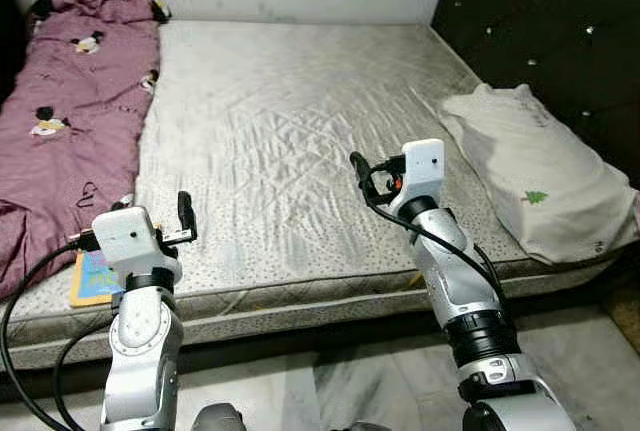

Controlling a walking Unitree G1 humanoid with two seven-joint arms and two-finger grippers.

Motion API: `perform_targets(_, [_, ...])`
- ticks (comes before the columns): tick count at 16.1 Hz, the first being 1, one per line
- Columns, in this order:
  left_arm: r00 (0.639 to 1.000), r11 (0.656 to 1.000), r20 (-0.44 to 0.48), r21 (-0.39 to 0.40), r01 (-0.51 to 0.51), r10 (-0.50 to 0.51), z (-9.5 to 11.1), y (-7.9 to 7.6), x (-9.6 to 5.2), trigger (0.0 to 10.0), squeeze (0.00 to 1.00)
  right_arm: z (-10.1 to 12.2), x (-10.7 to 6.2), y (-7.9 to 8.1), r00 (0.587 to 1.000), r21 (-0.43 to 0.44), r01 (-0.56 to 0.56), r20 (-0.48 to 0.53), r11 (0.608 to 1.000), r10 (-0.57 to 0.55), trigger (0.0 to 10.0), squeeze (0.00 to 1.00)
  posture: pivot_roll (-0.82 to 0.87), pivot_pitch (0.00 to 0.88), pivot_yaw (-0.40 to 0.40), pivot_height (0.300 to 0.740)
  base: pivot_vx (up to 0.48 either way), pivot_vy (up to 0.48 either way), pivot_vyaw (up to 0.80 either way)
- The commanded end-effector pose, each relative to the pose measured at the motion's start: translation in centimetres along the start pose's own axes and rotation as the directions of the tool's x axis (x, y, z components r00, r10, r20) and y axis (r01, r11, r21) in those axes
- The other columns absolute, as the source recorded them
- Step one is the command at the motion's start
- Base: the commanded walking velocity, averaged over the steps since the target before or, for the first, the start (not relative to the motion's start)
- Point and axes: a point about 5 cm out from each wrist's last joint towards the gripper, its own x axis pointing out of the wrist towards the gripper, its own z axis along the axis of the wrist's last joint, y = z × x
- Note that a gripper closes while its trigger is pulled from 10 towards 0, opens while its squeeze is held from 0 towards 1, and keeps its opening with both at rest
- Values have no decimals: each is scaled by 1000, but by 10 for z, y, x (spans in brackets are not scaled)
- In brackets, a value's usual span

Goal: Clean up the room

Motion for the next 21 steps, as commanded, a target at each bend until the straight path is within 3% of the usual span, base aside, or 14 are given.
perform_targets(1, [1000,1000,0,-5,2,-2,0,0,1,10000,0,1,1,0,1000,7,-7,-7,1000,7,10000,0,123,19,-92,740,0,476,-406])
perform_targets(21, [1000,1000,-12,-15,-7,7,-3,-4,4,10000,0,-2,0,12,996,-5,-93,-11,996,93,10000,0,126,1,-93,740,0,473,0])
